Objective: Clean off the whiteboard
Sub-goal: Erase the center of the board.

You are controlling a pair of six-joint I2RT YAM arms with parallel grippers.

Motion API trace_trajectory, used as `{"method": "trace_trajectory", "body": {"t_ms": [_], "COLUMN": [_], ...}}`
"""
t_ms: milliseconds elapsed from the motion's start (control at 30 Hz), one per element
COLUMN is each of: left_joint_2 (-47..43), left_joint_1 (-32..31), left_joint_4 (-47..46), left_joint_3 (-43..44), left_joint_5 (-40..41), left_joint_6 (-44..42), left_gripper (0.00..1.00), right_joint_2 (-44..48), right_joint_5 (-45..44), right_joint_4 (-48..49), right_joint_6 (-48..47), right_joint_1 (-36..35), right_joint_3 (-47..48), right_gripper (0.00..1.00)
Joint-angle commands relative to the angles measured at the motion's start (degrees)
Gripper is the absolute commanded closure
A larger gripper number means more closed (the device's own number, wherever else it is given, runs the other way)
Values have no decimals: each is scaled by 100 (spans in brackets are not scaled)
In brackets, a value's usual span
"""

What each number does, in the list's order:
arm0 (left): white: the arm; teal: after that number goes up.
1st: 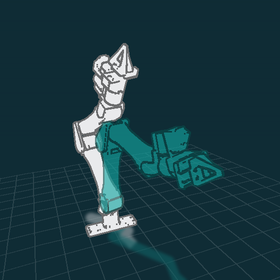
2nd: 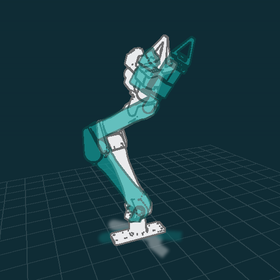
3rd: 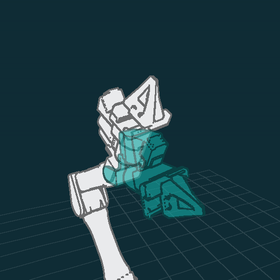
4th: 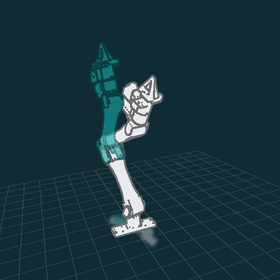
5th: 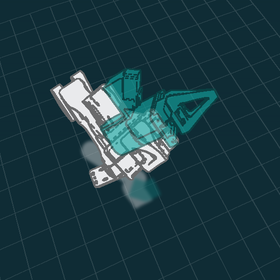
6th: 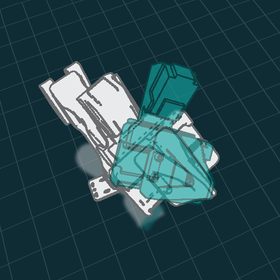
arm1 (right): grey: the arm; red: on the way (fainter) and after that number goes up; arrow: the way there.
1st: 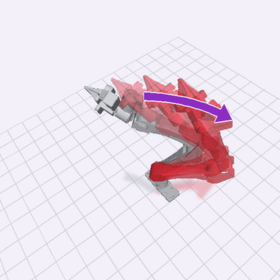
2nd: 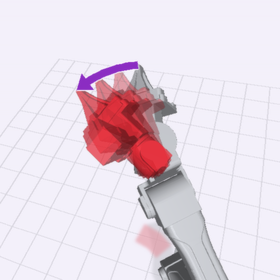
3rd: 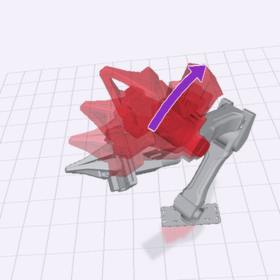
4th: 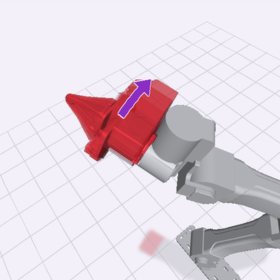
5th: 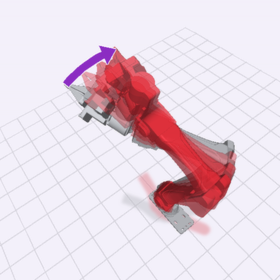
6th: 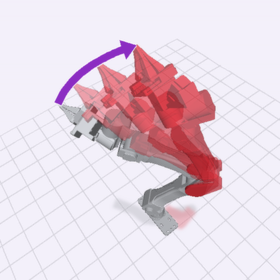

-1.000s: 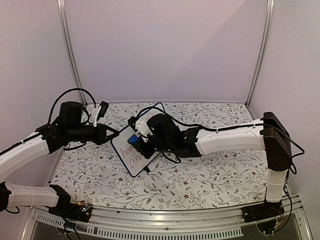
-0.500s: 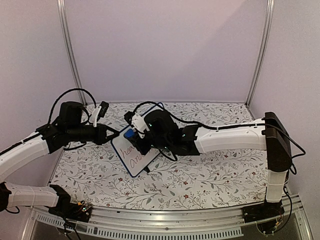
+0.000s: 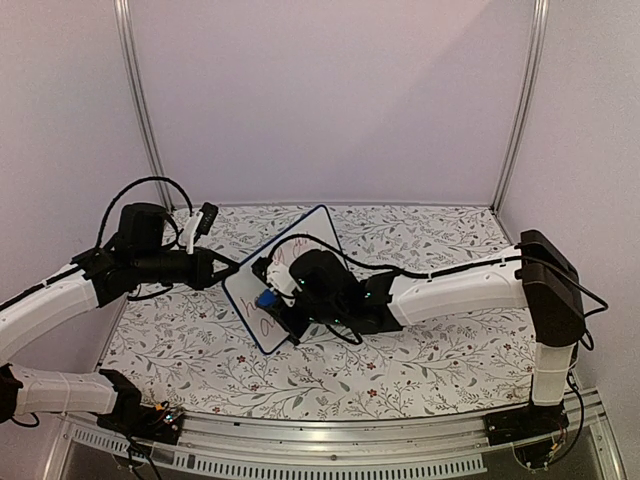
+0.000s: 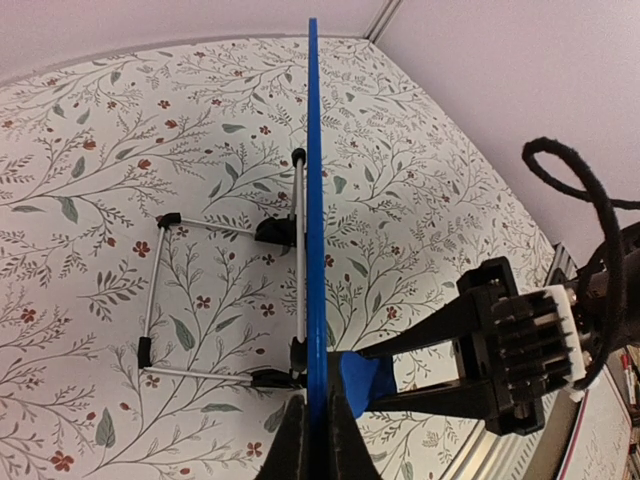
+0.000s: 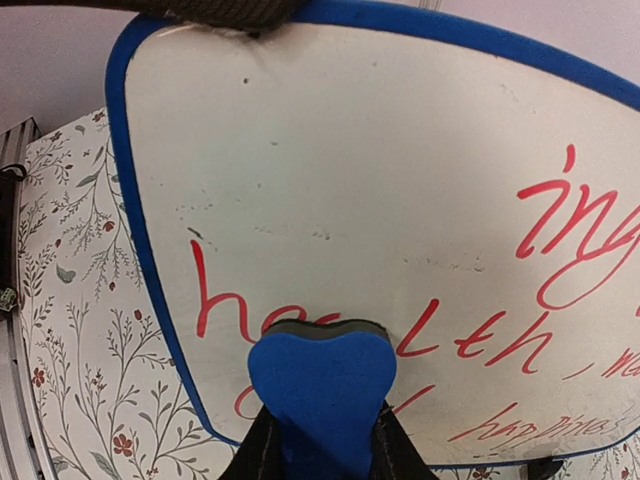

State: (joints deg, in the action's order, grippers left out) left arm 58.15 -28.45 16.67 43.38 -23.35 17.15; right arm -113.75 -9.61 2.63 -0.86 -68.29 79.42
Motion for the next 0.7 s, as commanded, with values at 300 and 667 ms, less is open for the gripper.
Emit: {"method": "trace_trajectory", "body": {"t_ms": [300,667], "left_joint_2": [30,23], "left_joint_1": [-74,-74], "left_joint_4": [-65,-58], "left_joint_3": [-40,-31], "left_joint_5": [-213,-196], "left_joint_6": [-51,-59], "left_gripper": [100,100], "right_joint_2": [-46,-258], "right_joint_5": [-115,-232], "right_joint_4": [-1,-112], "right_joint_6": [-252,-268], "right_joint_1": [-50,-221], "right_joint_3": [1035,787], "right_gripper": [85,85]}}
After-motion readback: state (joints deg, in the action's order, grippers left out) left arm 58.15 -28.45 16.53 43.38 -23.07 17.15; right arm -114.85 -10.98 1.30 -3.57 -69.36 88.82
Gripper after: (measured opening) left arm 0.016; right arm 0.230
